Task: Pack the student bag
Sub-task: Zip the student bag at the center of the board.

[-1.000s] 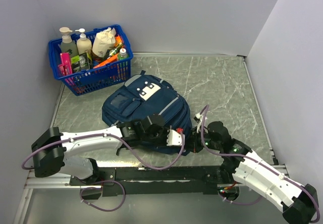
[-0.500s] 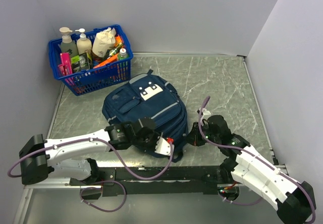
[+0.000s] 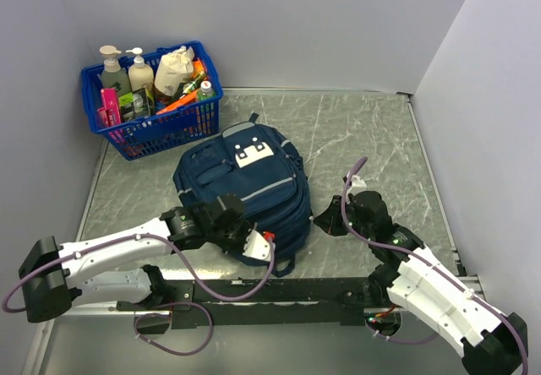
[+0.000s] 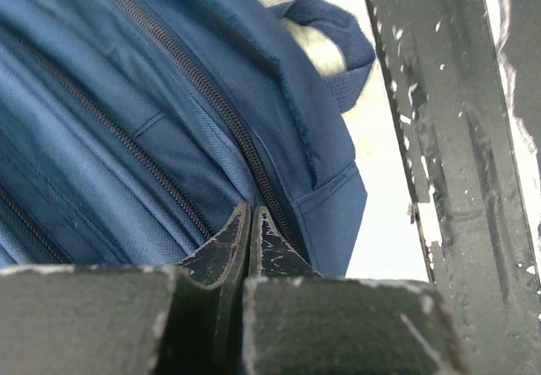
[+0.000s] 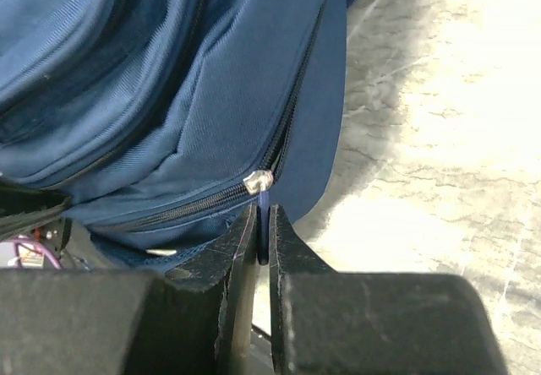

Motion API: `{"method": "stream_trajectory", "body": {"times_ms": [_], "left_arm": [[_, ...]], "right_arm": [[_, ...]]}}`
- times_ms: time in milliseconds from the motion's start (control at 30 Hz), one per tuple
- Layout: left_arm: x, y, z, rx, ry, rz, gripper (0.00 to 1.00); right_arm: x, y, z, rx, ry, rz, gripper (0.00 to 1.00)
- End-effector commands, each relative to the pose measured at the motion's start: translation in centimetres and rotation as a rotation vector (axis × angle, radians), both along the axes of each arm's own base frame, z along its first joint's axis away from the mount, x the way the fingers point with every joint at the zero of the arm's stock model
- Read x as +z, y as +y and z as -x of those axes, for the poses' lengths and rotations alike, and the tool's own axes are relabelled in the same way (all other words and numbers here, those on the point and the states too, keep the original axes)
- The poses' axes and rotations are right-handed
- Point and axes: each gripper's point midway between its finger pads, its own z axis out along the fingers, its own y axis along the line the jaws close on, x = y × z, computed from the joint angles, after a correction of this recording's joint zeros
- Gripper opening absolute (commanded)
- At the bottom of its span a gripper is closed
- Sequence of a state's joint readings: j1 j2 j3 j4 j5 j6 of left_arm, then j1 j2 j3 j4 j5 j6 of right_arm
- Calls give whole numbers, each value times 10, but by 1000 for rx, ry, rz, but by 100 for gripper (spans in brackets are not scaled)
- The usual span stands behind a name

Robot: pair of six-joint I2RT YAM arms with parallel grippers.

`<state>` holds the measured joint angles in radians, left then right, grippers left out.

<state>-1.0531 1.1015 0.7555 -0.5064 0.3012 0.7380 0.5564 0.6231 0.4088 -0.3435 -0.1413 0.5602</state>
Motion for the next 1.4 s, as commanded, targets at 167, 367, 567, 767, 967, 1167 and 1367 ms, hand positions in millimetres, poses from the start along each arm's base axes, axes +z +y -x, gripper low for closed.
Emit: {"method": "stream_trajectory", "body": {"times_ms": [167, 367, 567, 767, 967, 1167, 1367], "left_arm": [[-31, 97, -15, 348, 15, -174, 27], [19, 68, -19, 386, 67, 45, 73], [74, -6, -59, 434, 157, 195, 73], [91, -64, -74, 387, 80, 282, 50], [96, -94, -76, 342, 10, 288, 60], [67, -110, -86, 349, 12, 215, 60], [54, -113, -90, 362, 7, 197, 60]], "right_arm": [[28, 35, 3, 229, -100, -120, 0], [14, 47, 16, 318, -59, -134, 0], [19, 58, 26, 392, -92, -197, 0], [19, 59, 32, 424, -101, -190, 0], [15, 53, 29, 398, -121, -166, 0], [11, 54, 30, 400, -115, -170, 0], [11, 50, 30, 383, -135, -164, 0]]}}
